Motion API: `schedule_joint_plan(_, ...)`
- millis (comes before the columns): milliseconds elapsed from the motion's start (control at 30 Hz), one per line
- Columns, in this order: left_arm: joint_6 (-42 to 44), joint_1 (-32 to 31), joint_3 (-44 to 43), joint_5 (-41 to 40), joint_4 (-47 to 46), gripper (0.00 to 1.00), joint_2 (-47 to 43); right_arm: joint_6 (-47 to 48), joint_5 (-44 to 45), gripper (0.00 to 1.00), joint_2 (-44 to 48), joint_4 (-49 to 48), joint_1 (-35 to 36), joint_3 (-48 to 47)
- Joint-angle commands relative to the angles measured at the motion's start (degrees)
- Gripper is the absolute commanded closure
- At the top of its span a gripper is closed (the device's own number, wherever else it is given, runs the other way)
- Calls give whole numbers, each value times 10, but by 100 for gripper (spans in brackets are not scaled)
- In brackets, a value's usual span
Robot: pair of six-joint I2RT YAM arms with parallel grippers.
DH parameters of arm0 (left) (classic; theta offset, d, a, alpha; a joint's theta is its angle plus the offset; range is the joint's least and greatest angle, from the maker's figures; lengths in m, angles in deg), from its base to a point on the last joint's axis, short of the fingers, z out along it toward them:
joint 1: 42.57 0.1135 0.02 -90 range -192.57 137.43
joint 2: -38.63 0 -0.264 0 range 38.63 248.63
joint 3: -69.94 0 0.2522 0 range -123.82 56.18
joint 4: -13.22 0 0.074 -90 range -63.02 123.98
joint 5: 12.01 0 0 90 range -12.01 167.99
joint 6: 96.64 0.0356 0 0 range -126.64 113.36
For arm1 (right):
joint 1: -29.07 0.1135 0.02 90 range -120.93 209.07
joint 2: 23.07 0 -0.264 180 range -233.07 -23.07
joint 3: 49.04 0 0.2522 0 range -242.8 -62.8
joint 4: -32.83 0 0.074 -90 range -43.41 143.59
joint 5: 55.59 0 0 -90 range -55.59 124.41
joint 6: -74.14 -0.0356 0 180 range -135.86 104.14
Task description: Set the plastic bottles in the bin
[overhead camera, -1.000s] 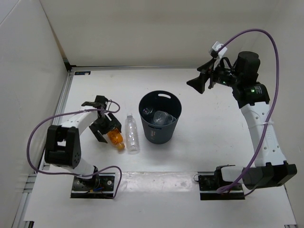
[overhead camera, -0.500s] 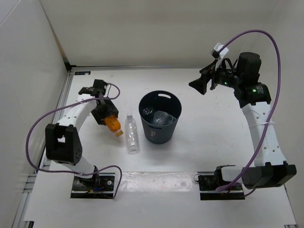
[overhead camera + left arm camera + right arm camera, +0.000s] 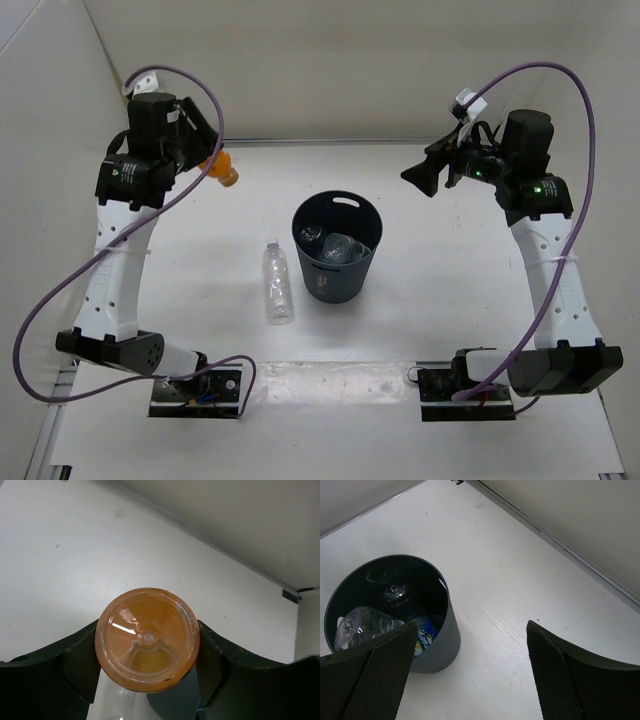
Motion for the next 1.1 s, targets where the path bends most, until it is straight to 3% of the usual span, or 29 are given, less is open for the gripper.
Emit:
schedule_joint_plan(0, 59, -55, -50, 8, -58, 68, 13, -17, 4, 10, -6, -26, -1, -17)
schedule_joint_plan(300, 156, -199, -224, 1, -66, 68, 150, -25, 7, 10, -4, -28, -3, -13)
schedule_joint_plan(400, 159, -232, -236, 4, -71, 68, 182, -24, 8, 10, 7, -25, -10, -5)
schedule_joint_plan(667, 153, -302, -168, 7, -102, 68, 182, -22, 8, 10, 16, -21, -24, 14)
schedule_joint_plan(933, 158, -319, -126, 2, -110, 63, 173, -20, 5, 10, 13, -25, -17, 18)
schedule_joint_plan(1067, 162, -321, -104, 5, -104, 52, 166, -20, 3, 10, 11, -29, -21, 22)
